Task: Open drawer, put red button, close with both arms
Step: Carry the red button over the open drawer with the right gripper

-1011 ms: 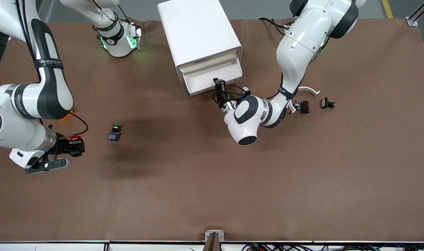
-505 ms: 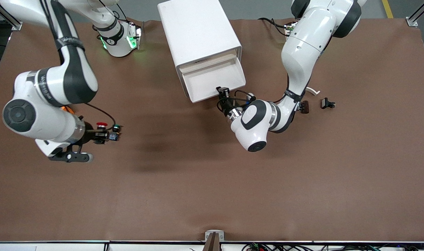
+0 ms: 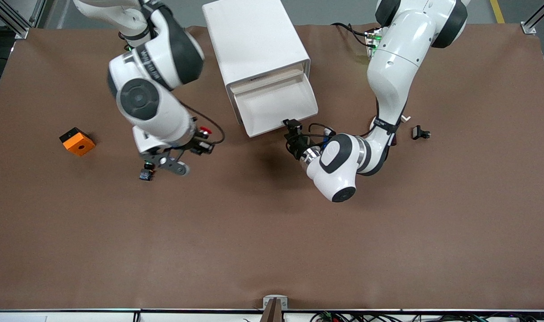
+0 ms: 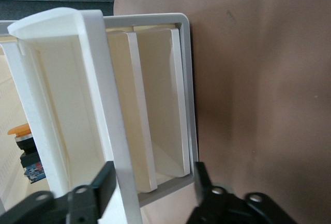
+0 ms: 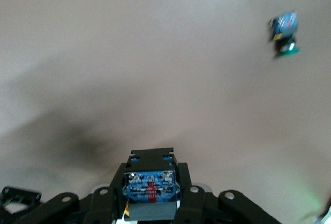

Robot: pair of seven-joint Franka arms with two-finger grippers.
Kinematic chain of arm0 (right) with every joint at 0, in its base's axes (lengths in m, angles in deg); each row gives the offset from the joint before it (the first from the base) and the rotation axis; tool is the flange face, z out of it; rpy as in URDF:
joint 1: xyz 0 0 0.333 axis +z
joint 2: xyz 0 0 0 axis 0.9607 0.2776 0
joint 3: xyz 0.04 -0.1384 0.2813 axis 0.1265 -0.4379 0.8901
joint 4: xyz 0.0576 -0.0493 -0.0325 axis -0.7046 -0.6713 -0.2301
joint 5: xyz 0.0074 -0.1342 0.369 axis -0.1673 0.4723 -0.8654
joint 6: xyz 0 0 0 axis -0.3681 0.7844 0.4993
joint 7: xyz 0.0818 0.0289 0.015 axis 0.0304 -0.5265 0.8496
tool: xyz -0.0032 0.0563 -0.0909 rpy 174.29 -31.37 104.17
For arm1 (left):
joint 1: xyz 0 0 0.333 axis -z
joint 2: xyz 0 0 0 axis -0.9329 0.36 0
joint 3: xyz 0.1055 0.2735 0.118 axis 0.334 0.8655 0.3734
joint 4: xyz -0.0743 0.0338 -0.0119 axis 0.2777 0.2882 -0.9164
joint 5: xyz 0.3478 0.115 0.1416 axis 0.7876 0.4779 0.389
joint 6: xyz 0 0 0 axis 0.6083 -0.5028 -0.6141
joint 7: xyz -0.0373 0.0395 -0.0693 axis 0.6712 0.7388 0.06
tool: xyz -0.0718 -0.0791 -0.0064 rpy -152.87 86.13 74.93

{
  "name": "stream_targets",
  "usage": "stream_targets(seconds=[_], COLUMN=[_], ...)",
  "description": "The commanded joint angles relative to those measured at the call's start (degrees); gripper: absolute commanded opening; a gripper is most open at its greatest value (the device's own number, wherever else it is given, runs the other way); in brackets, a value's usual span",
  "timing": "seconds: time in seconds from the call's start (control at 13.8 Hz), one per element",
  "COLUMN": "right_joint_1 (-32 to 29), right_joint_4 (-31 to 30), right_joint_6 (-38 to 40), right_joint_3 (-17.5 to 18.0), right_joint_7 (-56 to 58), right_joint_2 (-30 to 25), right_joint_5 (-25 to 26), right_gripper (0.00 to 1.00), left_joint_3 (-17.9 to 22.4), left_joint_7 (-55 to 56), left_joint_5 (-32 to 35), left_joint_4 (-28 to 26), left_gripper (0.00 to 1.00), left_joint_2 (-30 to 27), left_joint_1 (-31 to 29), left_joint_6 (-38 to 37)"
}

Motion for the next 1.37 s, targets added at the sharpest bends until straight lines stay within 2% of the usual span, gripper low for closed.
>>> stream_targets(seconds=[0.0,0.22,0.29,0.51,0.72,0.87,1.08,1.3], right_joint_1=[5.8,10.3,12.4,16.1,15.8,16.1,15.4,16.2], right_joint_4=[-0.3,-1.2,-1.9,-4.8,-6.5,-8.1,-8.2,-8.1], right_joint_6=[-1.2,-4.2,-5.5,-10.1,-8.8,-8.3,-8.9,-11.7], right_joint_3=[-0.8,-0.9,-1.0,-1.1,-1.2,-1.3,-1.3,-1.3], right_joint_7=[-11.9,-22.7,-27.0,-36.9,-41.6,-43.6,-45.9,-46.1], right_joint_2=[-0.4,-0.6,-0.6,-0.7,-1.0,-1.0,0.0,1.7], right_joint_5=[-0.6,-4.0,-4.0,-3.5,-3.3,-3.2,-3.2,-3.7], right_gripper=[0.00,0.00,0.00,0.00,0.00,0.00,0.00,0.00], left_joint_3=[0.3,1.3,1.5,2.1,2.1,2.2,1.6,2.1], left_joint_7=[-0.4,-0.6,-2.1,-16.4,-32.9,-40.3,-52.1,-68.3], left_joint_5=[0.4,1.1,4.1,13.6,19.9,26.1,39.8,42.7], left_joint_4=[0.3,0.4,0.5,1.1,1.1,1.1,1.0,0.6], left_gripper=[1.00,1.00,1.00,1.00,1.00,1.00,1.00,1.00], left_joint_2=[-2.3,-7.1,-8.4,-15.0,-19.7,-22.0,-27.2,-32.5], left_joint_1=[-1.2,-3.6,-4.4,-8.9,-14.9,-15.5,-15.0,-16.2], left_joint_6=[0.0,-0.2,-0.2,-0.3,-0.3,-0.4,-0.3,-0.3])
